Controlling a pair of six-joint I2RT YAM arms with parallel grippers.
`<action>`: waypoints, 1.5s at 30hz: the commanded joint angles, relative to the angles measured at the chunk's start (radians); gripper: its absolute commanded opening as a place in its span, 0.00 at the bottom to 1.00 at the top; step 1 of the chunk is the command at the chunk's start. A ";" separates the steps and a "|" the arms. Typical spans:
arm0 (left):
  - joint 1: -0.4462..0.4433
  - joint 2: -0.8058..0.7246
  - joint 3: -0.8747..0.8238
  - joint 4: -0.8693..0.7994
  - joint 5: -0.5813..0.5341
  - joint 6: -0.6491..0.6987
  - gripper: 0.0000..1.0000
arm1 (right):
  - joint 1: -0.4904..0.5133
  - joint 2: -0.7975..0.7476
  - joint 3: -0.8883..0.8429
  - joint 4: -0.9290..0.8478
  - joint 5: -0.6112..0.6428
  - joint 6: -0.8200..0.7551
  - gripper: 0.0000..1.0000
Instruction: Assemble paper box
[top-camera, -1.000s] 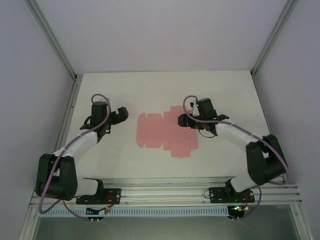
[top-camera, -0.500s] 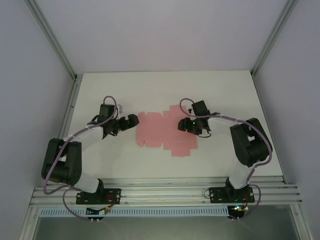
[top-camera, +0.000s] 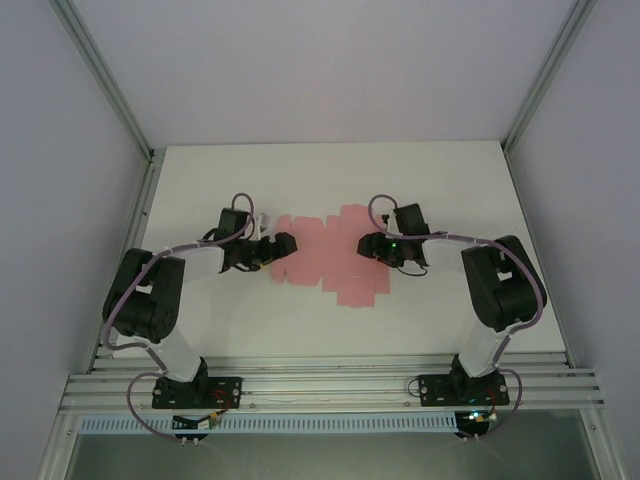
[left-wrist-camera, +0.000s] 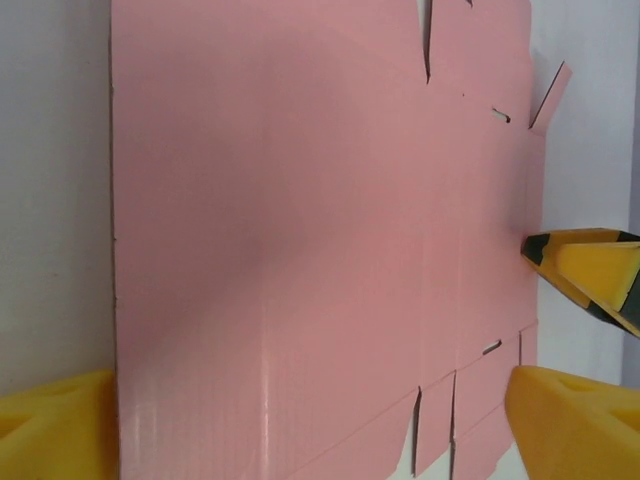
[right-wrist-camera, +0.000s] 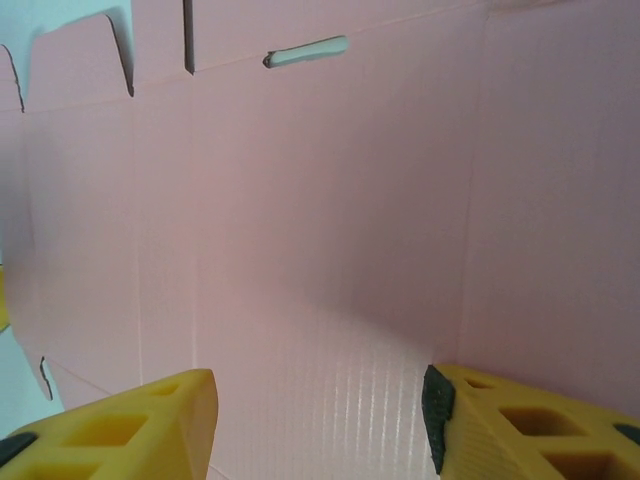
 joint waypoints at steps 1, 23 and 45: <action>-0.005 0.017 0.002 0.097 0.068 -0.031 0.80 | -0.006 0.086 -0.063 -0.080 0.028 0.008 0.58; -0.008 -0.382 -0.275 0.709 0.246 -0.119 0.00 | -0.271 -0.607 -0.228 -0.012 -0.270 -0.082 0.89; -0.009 -0.625 -0.339 0.795 0.248 -0.198 0.00 | -0.357 -0.750 -0.312 0.388 -0.614 -0.003 0.48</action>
